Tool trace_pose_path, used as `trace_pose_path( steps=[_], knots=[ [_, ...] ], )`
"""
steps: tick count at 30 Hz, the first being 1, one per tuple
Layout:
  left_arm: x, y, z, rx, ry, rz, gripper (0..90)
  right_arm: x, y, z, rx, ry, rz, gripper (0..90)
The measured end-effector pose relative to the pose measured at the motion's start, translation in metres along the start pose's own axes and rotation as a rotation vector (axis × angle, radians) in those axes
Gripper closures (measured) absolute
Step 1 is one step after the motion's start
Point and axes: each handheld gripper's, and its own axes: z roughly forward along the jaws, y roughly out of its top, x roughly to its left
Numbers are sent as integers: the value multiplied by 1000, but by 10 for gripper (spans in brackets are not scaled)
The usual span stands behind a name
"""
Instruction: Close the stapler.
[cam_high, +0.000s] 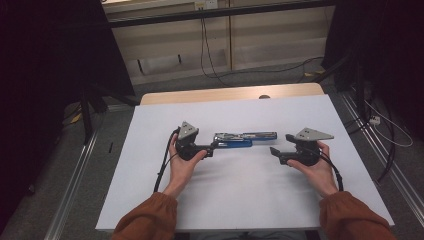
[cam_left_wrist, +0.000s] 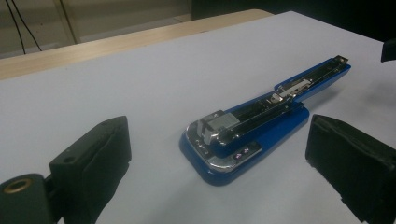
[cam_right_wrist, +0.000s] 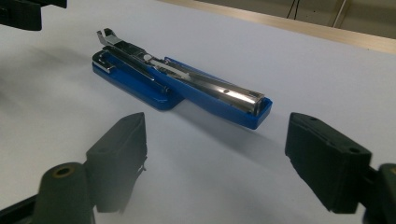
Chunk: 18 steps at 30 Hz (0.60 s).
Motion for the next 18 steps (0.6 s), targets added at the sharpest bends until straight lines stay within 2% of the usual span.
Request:
trace_pose_path(
  steps=[3, 7, 12, 17, 18],
  knots=[
    [0, -1, 1, 19, 15, 23, 77, -1, 0, 0, -1, -3, 4, 268],
    [3, -3, 3, 37, 4, 3, 94, -2, 0, 0, 4, 1, 15, 376],
    [1, -3, 4, 49, 12, 28, 99, -5, 0, 0, 8, -1, 13, 561],
    [-1, -3, 5, 39, 6, 24, 193, -5, -1, 0, 24, 9, 10, 769],
    [-1, -3, 5, 35, -6, 4, 212, -5, -1, 0, 24, 8, 9, 798]
  ],
)
